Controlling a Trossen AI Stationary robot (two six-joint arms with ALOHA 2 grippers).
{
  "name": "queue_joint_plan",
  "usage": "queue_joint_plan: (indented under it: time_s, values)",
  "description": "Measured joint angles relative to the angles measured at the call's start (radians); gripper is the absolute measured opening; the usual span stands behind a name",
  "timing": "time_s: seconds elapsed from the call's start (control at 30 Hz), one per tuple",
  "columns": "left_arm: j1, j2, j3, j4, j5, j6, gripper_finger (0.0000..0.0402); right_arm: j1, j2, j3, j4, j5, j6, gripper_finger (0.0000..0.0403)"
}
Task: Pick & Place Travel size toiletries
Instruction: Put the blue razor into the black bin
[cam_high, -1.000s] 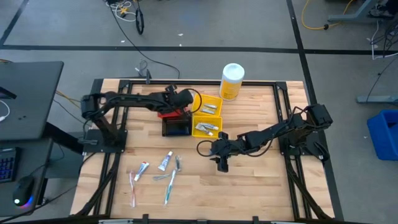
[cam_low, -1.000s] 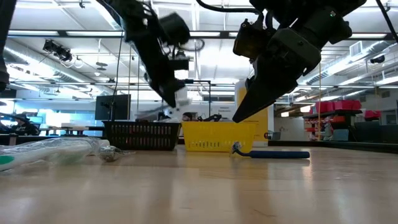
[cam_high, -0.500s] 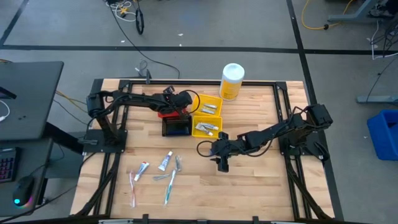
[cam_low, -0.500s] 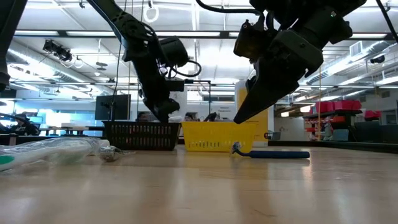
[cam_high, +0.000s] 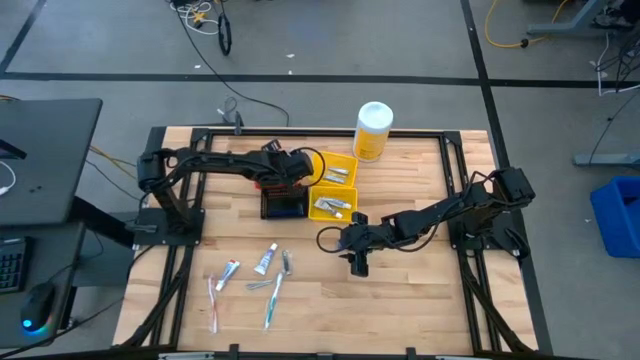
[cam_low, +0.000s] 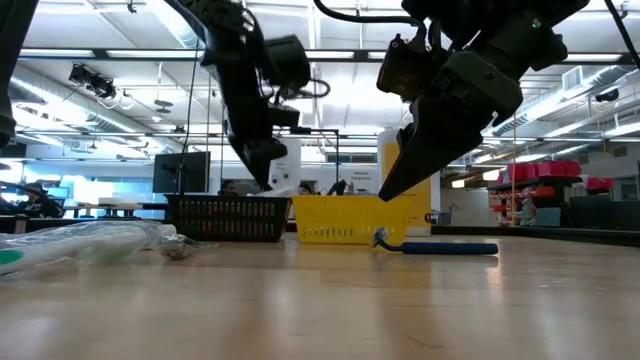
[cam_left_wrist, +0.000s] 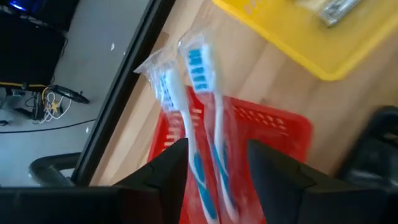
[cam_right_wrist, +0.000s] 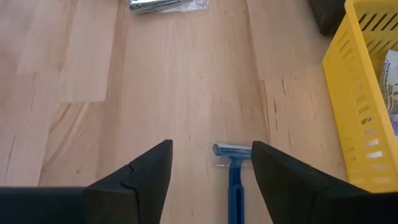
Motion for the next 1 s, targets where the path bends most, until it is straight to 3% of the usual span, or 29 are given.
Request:
queue_joint_plan:
  time_s: [0.23, 0.57, 0.73, 1.0]
  values:
    - [-0.103, -0.155, 0.024, -0.145, 0.001, -0.111, 0.0174, 0.001, 0.0, 0.0, -0.002, -0.028, 0.006, 0.0246]
    - [-0.311, -0.402, -0.098, -0.087, 0.075, -0.118, 0.0157, 0.001, 0.0, 0.0, -0.001, -0.027, 0.012, 0.024]
    - [-0.428, -0.439, -0.228, 0.019, 0.101, -0.215, 0.0156, 0.001, 0.0, 0.0, -0.001, -0.026, 0.013, 0.0233]
    - [-0.58, -0.438, -0.326, 0.124, 0.114, -0.426, 0.0156, 0.001, 0.0, 0.0, -0.001, -0.025, 0.012, 0.0239]
